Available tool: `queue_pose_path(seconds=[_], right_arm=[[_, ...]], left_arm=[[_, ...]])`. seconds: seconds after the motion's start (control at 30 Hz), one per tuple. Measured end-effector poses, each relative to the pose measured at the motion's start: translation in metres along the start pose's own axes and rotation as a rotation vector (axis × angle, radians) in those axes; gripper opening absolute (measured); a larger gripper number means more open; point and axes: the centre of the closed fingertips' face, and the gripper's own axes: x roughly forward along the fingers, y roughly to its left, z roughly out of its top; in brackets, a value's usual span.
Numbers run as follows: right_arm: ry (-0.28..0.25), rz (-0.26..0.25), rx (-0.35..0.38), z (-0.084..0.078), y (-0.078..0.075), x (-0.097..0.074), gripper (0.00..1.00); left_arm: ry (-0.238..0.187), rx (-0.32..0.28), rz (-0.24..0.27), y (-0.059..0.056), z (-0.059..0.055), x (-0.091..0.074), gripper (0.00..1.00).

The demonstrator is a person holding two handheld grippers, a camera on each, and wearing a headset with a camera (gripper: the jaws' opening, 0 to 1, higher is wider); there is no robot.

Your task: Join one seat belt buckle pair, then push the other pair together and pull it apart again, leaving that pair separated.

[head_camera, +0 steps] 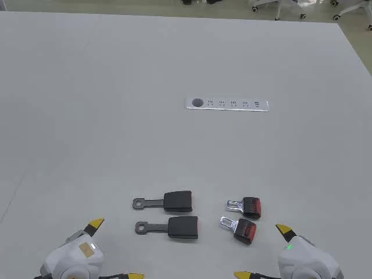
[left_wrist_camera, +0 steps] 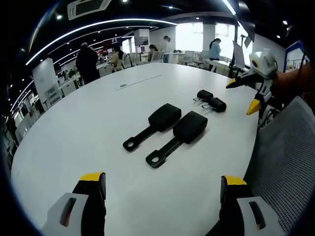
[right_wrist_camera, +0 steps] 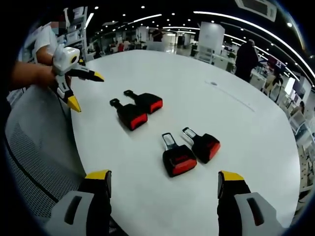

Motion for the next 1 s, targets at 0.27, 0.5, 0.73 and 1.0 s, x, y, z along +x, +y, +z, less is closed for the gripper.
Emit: queue_pose_path(seconds=[0.27,0.5,0.73,1.0], right_arm=[[-0.001,0.002,-0.008,0.0031,0.0007,-0.0016,0.9],[0.004,0.0,-0.008,-0.0008,-0.0002,-0.0011,0.9],[0.006,0.0,-0.007,-0.0015,0.0005,-0.0018,0.91],[0.001,-0.003,-0.006,-0.0032,0.0012,-0.001,0.91]], left_arm=[[0.001,0.001,0.0,0.0001,-0.0018,0.0011,0.98],[0.012,0.022,-0.005,-0.0024,-0.0023,0.0014,0.98],[0.021,0.039,-0.01,-0.0043,-0.0041,0.0028,0.98],[0.023,0.038,-0.016,-0.0059,-0.0039,0.0026,0.98]])
